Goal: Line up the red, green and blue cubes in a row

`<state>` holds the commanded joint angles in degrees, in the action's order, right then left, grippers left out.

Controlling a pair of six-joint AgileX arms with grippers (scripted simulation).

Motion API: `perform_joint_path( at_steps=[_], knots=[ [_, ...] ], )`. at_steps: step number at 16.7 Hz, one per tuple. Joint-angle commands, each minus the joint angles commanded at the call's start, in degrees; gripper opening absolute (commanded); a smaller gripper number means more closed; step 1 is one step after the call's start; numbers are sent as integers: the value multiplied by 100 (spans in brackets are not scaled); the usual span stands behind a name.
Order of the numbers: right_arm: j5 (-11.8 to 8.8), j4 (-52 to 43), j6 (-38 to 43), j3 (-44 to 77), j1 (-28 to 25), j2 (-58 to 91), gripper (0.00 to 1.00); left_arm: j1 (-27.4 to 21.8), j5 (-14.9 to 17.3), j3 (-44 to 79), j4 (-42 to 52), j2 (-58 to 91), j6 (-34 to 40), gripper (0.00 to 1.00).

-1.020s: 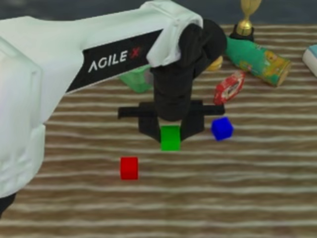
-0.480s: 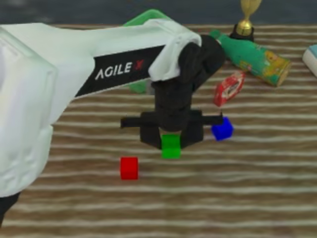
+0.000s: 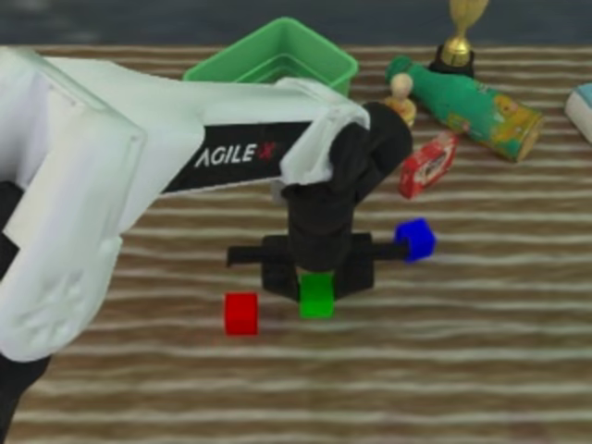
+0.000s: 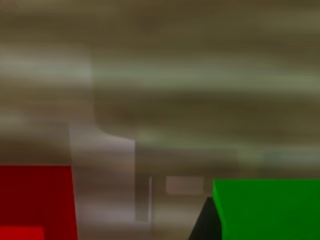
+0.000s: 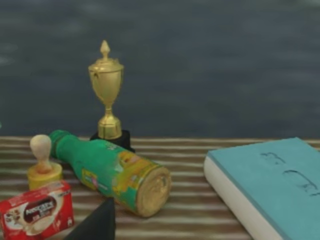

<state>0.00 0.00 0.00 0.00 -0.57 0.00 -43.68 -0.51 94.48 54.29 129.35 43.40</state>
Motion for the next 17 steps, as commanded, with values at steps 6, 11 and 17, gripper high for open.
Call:
perform_joint_path(
  at_steps=[6,11,17],
  knots=[
    [0,0,0,0,0,0,100,0,0,0,0,0,0,45],
    [0,0,0,0,0,0,100,0,0,0,0,0,0,83],
    [0,0,0,0,0,0,100,0,0,0,0,0,0,100]
  ],
)
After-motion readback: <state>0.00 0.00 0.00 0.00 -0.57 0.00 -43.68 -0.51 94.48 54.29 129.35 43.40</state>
